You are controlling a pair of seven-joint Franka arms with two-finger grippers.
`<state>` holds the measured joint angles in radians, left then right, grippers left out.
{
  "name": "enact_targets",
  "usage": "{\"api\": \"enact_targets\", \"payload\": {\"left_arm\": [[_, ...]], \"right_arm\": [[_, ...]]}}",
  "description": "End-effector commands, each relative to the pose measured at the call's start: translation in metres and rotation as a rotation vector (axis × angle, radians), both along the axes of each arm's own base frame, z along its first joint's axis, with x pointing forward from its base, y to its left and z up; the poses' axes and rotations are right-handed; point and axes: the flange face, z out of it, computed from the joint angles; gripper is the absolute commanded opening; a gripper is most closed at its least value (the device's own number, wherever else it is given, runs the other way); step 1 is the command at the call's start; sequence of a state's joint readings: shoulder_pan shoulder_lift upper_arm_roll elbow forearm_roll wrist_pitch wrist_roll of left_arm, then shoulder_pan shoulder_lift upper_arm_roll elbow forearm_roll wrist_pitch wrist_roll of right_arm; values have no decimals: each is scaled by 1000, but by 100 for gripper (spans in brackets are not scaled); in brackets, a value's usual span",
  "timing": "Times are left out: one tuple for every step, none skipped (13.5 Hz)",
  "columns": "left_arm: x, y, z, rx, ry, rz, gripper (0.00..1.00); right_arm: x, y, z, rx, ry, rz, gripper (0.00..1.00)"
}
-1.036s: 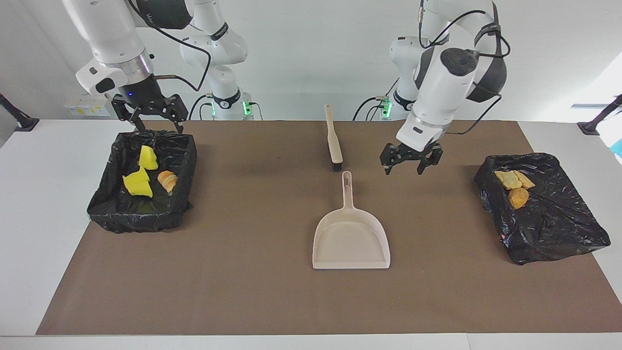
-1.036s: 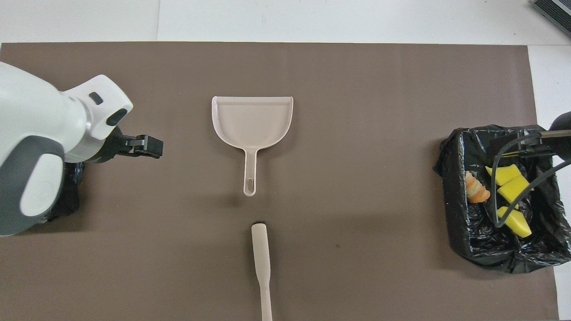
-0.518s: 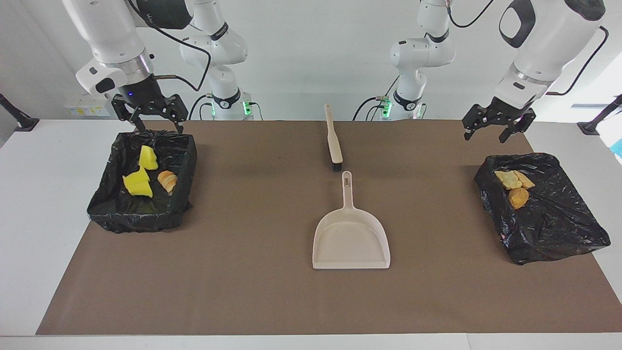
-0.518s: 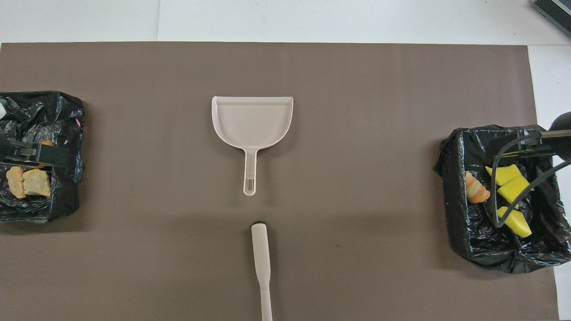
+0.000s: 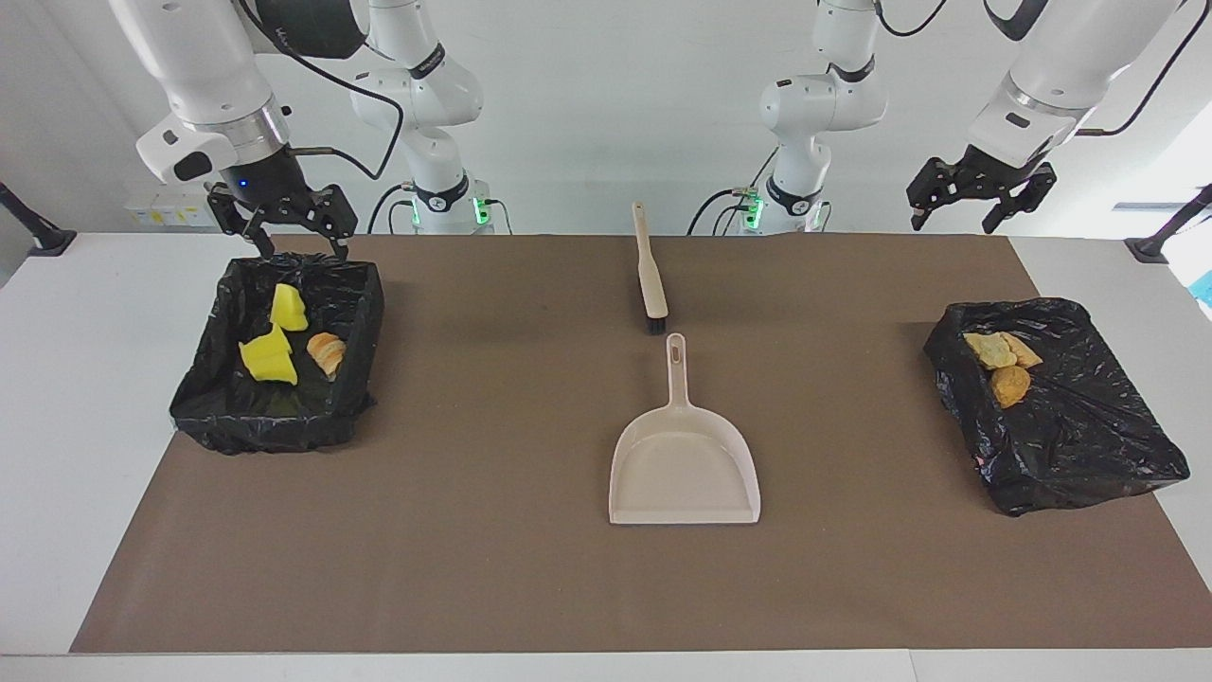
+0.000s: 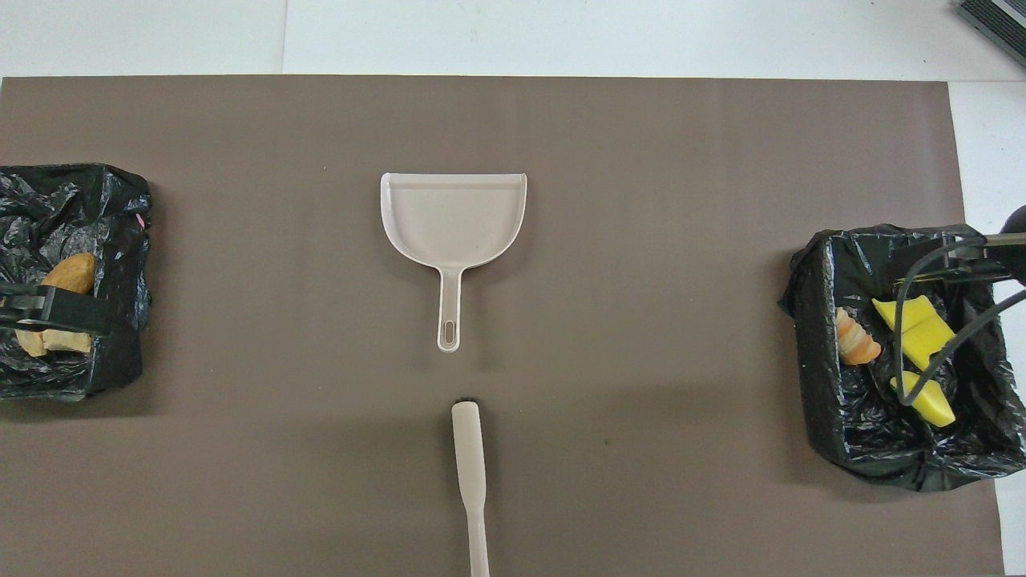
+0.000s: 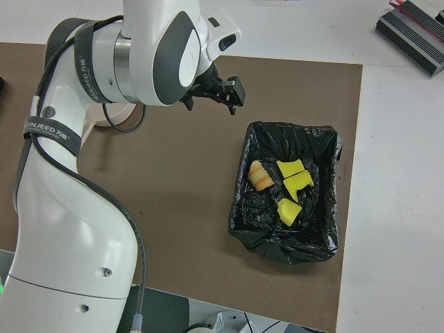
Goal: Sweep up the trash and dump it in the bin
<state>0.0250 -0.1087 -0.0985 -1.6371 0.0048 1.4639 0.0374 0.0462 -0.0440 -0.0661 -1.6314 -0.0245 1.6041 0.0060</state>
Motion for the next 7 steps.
{"api": "enact_targets", "payload": {"left_arm": [[7, 0, 4, -52, -51, 57, 100], [7, 2, 4, -53, -55, 50, 100], [7, 2, 2, -51, -47, 47, 100], [8, 4, 0, -51, -44, 38, 100], [8, 11, -5, -50, -37, 32, 100], [8, 22, -5, -51, -40, 21, 100], [9, 23, -4, -52, -49, 11, 100]], "right_arm": [[-3, 1, -1, 1, -10, -10, 100], [-4, 1, -1, 1, -8, -7, 100], [-4, 1, -1, 1, -8, -7, 100], [-4, 1, -2, 1, -6, -7, 100], [-5, -1, -3, 3, 1, -9, 100], [-6, -1, -3, 3, 3, -9, 100], [-6, -1, -3, 3, 1, -11, 100]]}}
